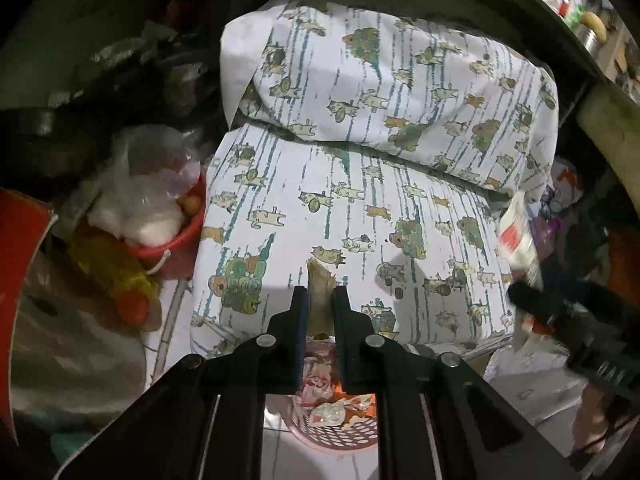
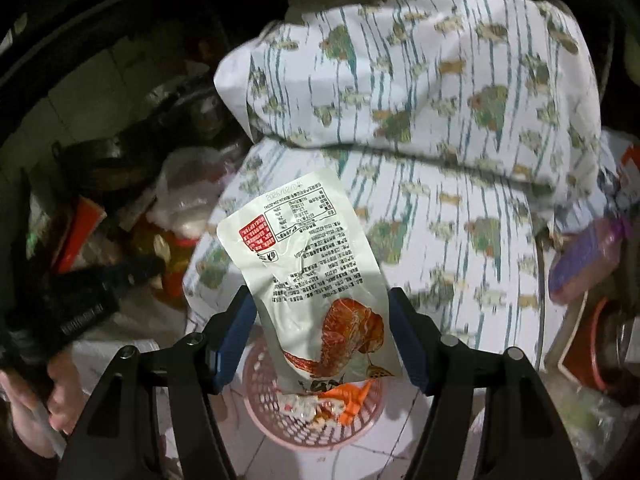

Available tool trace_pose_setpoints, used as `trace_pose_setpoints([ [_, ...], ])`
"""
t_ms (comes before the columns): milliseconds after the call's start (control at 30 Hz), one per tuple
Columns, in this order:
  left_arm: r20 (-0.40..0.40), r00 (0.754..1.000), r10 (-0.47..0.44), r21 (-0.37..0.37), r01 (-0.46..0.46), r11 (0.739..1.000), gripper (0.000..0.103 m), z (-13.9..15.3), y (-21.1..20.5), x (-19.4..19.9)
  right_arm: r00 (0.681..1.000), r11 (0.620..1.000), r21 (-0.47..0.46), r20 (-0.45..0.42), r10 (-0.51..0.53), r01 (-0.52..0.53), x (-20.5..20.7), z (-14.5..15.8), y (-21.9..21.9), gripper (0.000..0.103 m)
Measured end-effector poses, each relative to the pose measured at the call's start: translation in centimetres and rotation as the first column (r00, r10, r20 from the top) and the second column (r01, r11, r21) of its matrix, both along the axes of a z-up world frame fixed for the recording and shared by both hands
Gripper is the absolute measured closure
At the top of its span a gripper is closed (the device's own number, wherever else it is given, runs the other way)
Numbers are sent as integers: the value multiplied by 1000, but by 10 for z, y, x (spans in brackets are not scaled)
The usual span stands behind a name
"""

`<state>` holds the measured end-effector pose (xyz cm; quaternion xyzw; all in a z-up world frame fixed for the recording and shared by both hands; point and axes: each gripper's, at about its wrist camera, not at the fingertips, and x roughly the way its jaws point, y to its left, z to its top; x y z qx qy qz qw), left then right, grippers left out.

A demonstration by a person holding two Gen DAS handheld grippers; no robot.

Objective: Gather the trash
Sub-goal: 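Carry the packet and crumb over the pink basket and open both tools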

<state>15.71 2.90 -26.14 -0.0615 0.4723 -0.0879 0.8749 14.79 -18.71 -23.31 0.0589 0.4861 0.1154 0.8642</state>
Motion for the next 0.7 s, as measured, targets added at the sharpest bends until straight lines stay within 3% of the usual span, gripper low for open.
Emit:
trace_pose_setpoints([
  [67,-37,999,-1,27,2,1000,90,-8,-3,1,999,1000,10,-33,-7,8,-6,-12,0,38],
  [133,-125,992,7,42,-1,999,90,-23,-3,6,997,1000,5,-79,-19,19,-10,-27,-1,38],
  [233,-222,975,11,-4,-13,1000,90,-46,2,9,992,1000,-28,-128,-18,14,-18,-47,0,38],
  [367,-248,969,3,36,6,999,90,-58,-2,9,981,998,-64,-191,-12,0,-30,-73,2,37],
  [533,-288,957,-22,-18,17,1000,90,-62,-3,8,953,998,-44,-298,-51,39,-37,-116,-3,37],
  [700,-286,957,-53,-33,46,998,90,-58,-11,6,938,997,-79,-345,-31,4,-41,-145,7,37],
])
